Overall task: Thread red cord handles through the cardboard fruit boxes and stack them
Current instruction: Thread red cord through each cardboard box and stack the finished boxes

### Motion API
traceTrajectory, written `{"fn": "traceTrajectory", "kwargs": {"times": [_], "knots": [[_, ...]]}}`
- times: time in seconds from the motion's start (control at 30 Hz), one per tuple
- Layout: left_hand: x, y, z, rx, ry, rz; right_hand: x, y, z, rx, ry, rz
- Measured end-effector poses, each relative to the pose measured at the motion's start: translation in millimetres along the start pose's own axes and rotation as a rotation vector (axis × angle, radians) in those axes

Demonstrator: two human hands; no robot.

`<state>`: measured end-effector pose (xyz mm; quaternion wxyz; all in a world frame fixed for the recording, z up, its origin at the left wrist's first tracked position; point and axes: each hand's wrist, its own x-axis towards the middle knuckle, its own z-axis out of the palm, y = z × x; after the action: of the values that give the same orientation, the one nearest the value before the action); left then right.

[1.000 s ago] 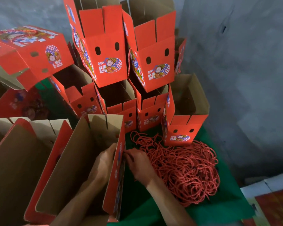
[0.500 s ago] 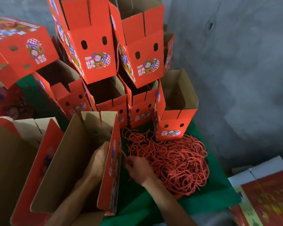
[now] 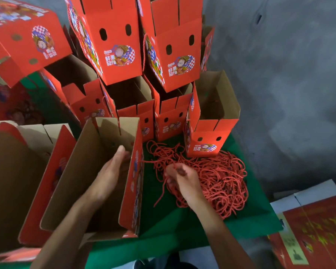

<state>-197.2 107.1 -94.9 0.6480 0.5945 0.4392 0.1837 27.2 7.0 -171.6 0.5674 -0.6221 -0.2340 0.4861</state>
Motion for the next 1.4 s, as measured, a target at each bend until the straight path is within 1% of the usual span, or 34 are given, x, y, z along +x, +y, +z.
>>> {"fn": "traceTrajectory", "kwargs": {"times": [0.07, 0.13, 0.17, 0.2, 0.27, 0.3, 0.33, 0.4, 0.43, 0.5, 0.57, 0.63, 0.73, 0.8, 0.83, 0.9, 0.97, 1.0, 1.07, 1.13, 1.27, 1.4], "knots": [[-15, 10, 2, -0.052, -0.126, 0.011, -1, 7, -5, 0.104, 0.041, 0.02], [-23, 13, 7, -0.06, -0.184, -0.004, -2, 21, -6, 0.191, 0.088, 0.047], [-26, 12, 9, -0.057, -0.193, -0.016, -5, 30, -8, 0.137, 0.109, 0.035], [-28, 10, 11, -0.056, -0.2, -0.028, -5, 40, -8, -0.049, 0.157, 0.0], [-30, 7, 12, -0.06, -0.209, -0.066, -9, 56, -6, -0.403, 0.187, -0.069], [-31, 5, 13, -0.066, -0.202, -0.093, -11, 64, -3, -0.47, 0.159, -0.097], [-32, 4, 13, -0.076, -0.194, -0.127, -12, 72, 0, -0.611, 0.065, -0.107], [-34, 1, 12, -0.121, -0.176, -0.212, -13, 88, 9, -1.042, -0.222, -0.184], [-35, 0, 11, -0.149, -0.178, -0.257, -11, 94, 12, -1.193, -0.307, -0.18], [-40, -2, 8, -0.198, -0.178, -0.344, -10, 98, 18, -1.294, -0.361, -0.164], [-45, -5, 3, -0.271, -0.14, -0.429, -7, 95, 24, -1.314, -0.348, -0.114], [-49, -12, -5, -0.328, -0.115, -0.466, -4, 90, 24, -1.359, -0.346, -0.061], [-53, -18, -14, -0.365, -0.11, -0.429, -10, 83, 21, -1.385, -0.362, 0.007], [-55, -18, -17, -0.366, -0.108, -0.405, -16, 80, 21, -1.366, -0.327, -0.001], [-56, -17, -18, -0.361, -0.106, -0.393, -19, 78, 22, -1.308, -0.286, -0.013], [-57, -16, -20, -0.351, -0.085, -0.377, -27, 69, 28, -1.038, -0.215, -0.011], [-59, -14, -20, -0.336, -0.074, -0.372, -37, 56, 37, -0.672, -0.221, -0.01], [-59, -13, -19, -0.327, -0.073, -0.375, -42, 49, 42, -0.536, -0.233, -0.042], [-60, -8, -17, -0.308, -0.066, -0.382, -50, 36, 48, -0.418, -0.253, -0.127], [-60, -2, -14, -0.281, -0.039, -0.38, -55, 27, 52, -0.398, -0.256, -0.191], [-60, 3, -7, -0.216, 0.046, -0.367, -57, 26, 53, -0.401, -0.233, -0.186], [-63, 7, 0, -0.218, 0.033, -0.408, -57, 26, 53, -0.474, -0.262, -0.195]]}}
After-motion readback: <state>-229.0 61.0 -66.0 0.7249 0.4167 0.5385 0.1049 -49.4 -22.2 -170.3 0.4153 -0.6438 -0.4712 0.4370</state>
